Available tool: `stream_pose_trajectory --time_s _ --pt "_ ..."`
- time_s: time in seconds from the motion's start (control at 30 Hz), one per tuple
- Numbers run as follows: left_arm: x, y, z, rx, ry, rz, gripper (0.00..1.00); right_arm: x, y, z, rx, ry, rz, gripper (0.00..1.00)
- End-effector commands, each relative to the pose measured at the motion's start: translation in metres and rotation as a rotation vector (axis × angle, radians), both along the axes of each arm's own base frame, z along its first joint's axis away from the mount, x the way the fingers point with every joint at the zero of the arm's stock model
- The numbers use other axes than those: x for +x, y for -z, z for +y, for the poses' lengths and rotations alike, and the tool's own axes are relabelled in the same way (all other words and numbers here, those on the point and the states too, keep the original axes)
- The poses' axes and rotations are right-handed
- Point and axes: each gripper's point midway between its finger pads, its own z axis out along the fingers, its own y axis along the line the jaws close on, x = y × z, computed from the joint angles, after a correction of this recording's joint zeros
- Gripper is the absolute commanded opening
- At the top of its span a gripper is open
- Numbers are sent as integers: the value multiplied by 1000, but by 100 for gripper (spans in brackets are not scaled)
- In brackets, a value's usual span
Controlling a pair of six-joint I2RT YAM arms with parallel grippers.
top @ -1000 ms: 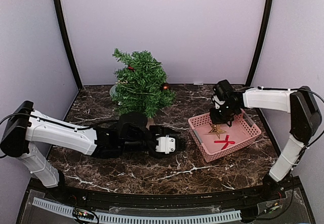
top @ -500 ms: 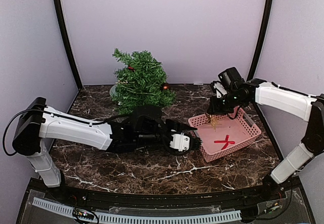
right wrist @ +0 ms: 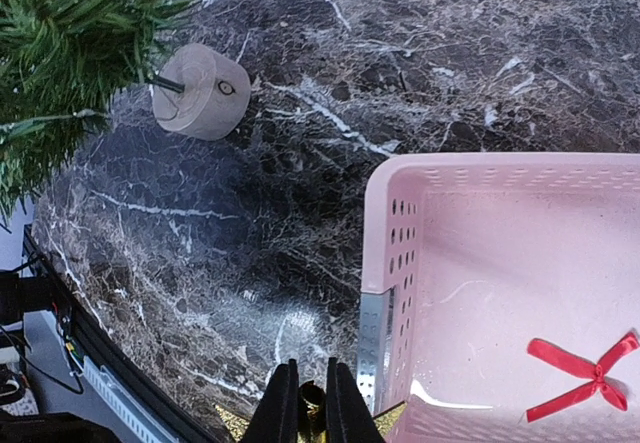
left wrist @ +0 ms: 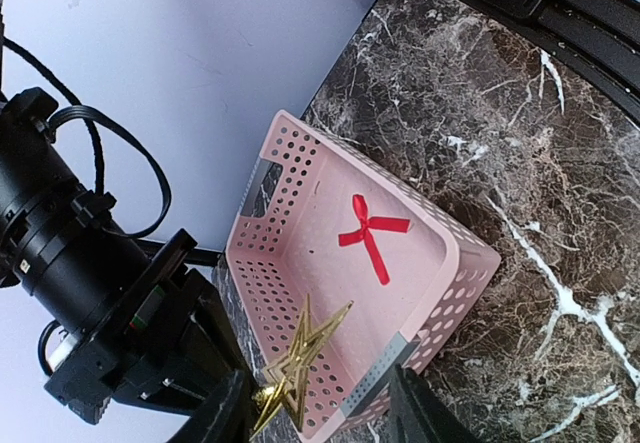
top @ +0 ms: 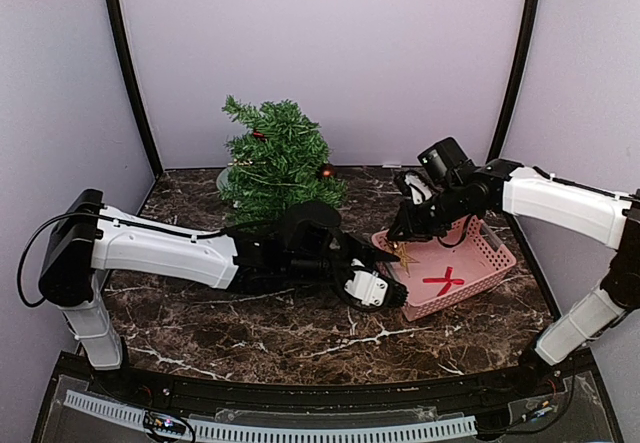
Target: Decorate the small christmas tree
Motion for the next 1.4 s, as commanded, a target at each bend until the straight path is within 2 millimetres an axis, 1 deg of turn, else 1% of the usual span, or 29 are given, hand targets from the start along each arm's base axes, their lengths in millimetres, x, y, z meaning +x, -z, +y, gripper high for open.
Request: stream_pose_trajectory --time_s 0.0,0.2,0.3,0.33,0.4,0.53,0.6,0.63,0.67,0.7,0.73,0.77,0.83,0.87,0.9,0.93,0.97,1.0,1.03,1.07,1.1,1.13,1.17,1.2,1.23,1.27,1.3,1.33,1.37 --pt "7 -3 -1 44 15 -73 47 -13 -3 12 37 -32 23 8" --pt "19 9 -1 100 -5 -167 37 -22 -3 22 60 -62 47 8" --pt "23 12 -1 110 -15 -193 27 -25 -2 25 64 -73 56 9" --pt "23 11 -1 109 -14 -200 25 -27 -2 26 65 -77 59 9" --pt "22 8 -2 97 -10 -208 18 -29 1 28 62 -85 66 9" --pt "23 1 -4 72 -16 -262 1 -34 6 31 64 -107 84 9" --pt "25 -2 -2 72 -36 -294 0 -35 6 32 66 -112 85 11" --pt "22 -4 -1 68 -35 -301 0 -35 5 32 68 -117 83 13" --pt "20 -10 0 57 -31 -312 0 -35 3 32 67 -120 81 16" --pt "16 -11 0 54 -23 -313 0 -35 1 33 70 -124 76 22" --pt "13 -18 1 42 -21 -314 0 -33 -4 34 74 -124 68 29" --pt "9 -20 0 36 -13 -312 0 -29 -9 32 67 -116 44 37" --pt "1 -29 1 14 -11 -284 0 -16 -31 28 65 -96 -24 51" --pt "-3 -34 3 10 -9 -270 0 -7 -43 24 75 -75 -61 60" --pt "-5 -35 4 6 -16 -238 0 2 -58 20 97 -58 -106 65" --pt "-8 -43 6 -11 -22 -221 0 11 -76 16 125 -39 -156 71" --pt "-10 -45 8 -24 -36 -169 0 20 -92 10 154 -15 -203 80" --pt "-11 -56 12 -52 -49 -144 0 28 -110 3 190 9 -257 88" --pt "-17 -60 12 -85 -47 -56 0 35 -126 -4 222 30 -306 94" --pt "-17 -76 16 -128 -55 -17 0 42 -138 -14 248 56 -349 98" --pt "-21 -84 19 -163 -60 90 0 46 -150 -22 277 77 -391 98" --pt "-17 -104 26 -213 -74 128 0 49 -157 -29 300 90 -421 99" --pt "-16 -117 30 -266 -90 224 0 50 -163 -33 319 93 -446 98" --pt "-9 -139 40 -328 -112 254 0 50 -167 -36 326 92 -469 98" --pt "-6 -154 45 -386 -127 321 0 50 -169 -38 324 91 -486 98" --pt "1 -175 57 -447 -144 341 0 51 -169 -39 316 85 -499 98" --pt "3 -200 69 -529 -152 388 0 51 -169 -39 311 78 -505 99" --pt "13 -214 78 -576 -172 408 0 52 -168 -39 305 71 -509 99" --pt "16 -234 89 -648 -181 454 0 52 -166 -39 300 67 -509 99"
